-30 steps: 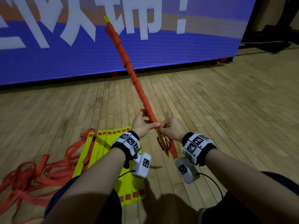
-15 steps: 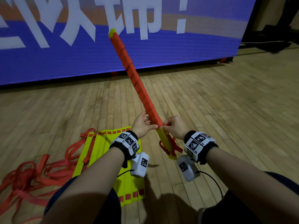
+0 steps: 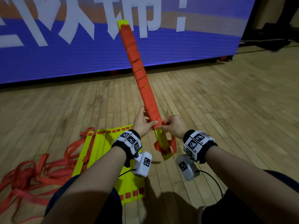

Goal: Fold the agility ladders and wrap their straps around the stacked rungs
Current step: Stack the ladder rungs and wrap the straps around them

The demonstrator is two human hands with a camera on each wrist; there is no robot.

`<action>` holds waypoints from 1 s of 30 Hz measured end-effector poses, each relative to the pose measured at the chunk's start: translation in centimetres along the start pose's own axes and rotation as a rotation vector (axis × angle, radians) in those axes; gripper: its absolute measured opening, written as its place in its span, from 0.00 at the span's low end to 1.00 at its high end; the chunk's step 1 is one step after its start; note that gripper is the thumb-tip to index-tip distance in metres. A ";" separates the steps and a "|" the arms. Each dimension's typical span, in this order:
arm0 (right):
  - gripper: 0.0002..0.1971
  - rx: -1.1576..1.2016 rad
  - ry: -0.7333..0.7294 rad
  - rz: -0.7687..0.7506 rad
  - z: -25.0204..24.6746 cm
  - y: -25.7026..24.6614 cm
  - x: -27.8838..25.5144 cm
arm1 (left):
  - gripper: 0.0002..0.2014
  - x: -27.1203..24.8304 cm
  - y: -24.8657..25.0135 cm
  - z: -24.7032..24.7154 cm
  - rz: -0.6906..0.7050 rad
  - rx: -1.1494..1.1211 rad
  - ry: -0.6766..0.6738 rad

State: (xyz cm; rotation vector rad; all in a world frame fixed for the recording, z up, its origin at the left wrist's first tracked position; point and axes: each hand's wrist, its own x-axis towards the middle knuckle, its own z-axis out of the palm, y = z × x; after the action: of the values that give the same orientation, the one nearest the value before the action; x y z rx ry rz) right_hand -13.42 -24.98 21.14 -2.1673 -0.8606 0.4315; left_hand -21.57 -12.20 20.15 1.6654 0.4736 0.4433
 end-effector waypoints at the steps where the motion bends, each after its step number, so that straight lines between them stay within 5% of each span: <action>1: 0.15 -0.009 0.008 0.004 0.1 -0.1 0.0 | 0.26 0.0 0.1 0.1 -0.002 -0.013 -0.007; 7: 0.21 -0.161 0.012 0.016 0.5 -0.3 -0.1 | 0.30 -0.4 0.3 0.3 -0.036 -0.095 -0.071; 17: 0.08 -0.195 -0.082 -0.017 -0.6 -0.7 -0.8 | 0.19 0.2 0.3 -0.5 -0.075 -0.127 -0.172; 30: 0.08 -0.167 -0.092 -0.021 0.1 -0.1 -0.3 | 0.27 0.2 0.2 -0.4 -0.025 -0.006 0.023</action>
State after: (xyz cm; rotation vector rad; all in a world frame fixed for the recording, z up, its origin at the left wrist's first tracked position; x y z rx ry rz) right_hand -13.77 -25.05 21.16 -2.3033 -1.0007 0.4669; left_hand -21.58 -11.74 20.44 1.6489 0.5090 0.4449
